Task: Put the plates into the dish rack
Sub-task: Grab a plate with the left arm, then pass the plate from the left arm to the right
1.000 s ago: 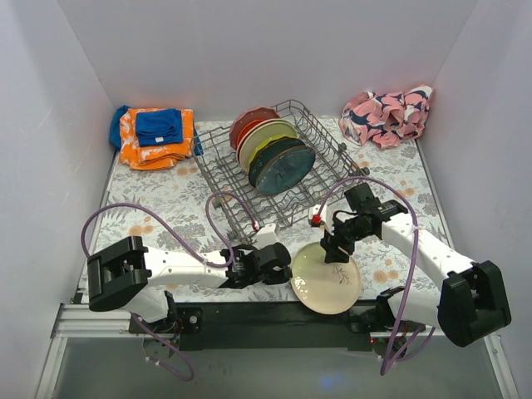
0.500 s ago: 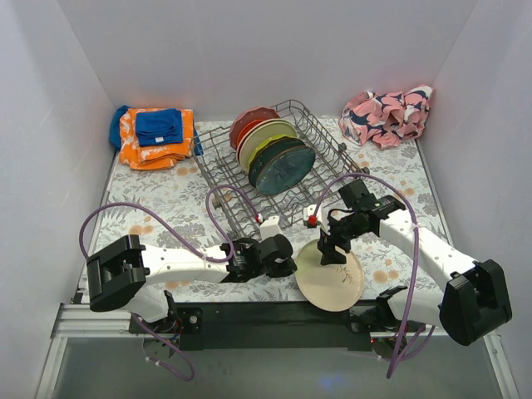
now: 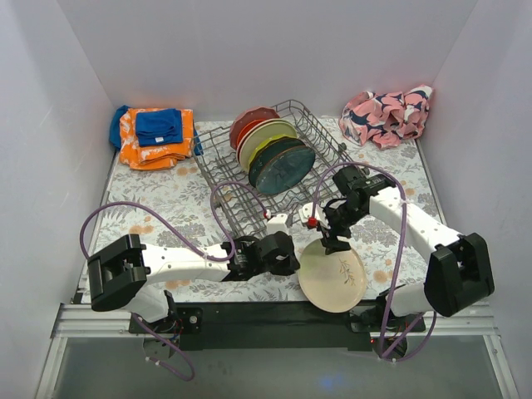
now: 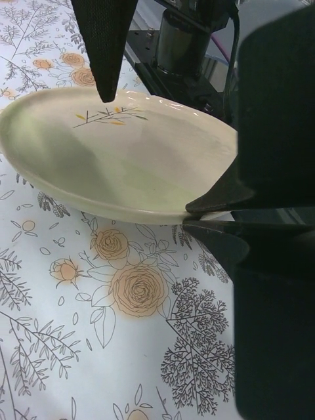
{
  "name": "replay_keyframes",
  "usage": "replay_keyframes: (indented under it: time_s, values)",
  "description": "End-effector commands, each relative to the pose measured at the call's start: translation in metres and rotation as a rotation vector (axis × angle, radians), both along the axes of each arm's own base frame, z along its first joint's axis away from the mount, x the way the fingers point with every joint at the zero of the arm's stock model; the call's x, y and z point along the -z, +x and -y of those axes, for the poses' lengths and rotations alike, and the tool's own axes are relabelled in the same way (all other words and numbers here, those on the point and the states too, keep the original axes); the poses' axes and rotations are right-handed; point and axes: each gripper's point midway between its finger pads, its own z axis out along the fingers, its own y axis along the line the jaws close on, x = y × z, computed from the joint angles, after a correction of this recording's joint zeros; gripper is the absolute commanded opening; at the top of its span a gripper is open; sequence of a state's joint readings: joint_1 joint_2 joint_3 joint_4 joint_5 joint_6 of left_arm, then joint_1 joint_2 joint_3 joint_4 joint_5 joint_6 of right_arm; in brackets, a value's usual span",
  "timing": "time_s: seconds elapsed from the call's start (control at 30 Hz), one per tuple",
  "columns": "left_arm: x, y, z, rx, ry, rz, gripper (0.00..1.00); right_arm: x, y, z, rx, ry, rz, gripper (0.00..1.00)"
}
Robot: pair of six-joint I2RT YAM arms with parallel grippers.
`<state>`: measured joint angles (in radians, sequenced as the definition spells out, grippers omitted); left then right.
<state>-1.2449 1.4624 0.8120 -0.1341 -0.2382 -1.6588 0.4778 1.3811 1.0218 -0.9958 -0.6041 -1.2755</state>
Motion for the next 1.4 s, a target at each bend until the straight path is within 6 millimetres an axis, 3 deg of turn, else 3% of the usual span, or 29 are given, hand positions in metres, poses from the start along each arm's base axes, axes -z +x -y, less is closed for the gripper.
replay_keyframes:
  time_s: [0.0,0.6,0.9,1.13,1.37]
  values:
    - [-0.044,0.006,0.025,0.060,-0.115,0.084,0.00,-0.007,-0.004,-0.002,-0.157,0.033,0.016,0.80]
    - [-0.055,0.008,0.029,0.089,-0.144,0.130,0.00,0.015,-0.007,-0.007,-0.156,-0.017,-0.262,0.73]
    - [-0.054,0.005,0.026,0.100,-0.149,0.128,0.00,0.009,0.004,0.004,-0.079,0.034,-0.304,0.72]
    - [-0.058,0.005,0.030,0.112,-0.175,0.145,0.00,0.021,-0.013,0.008,-0.084,0.047,-0.369,0.70]
    - [-0.061,0.004,0.036,0.146,-0.171,0.169,0.00,0.029,-0.017,0.007,-0.085,0.049,-0.413,0.65]
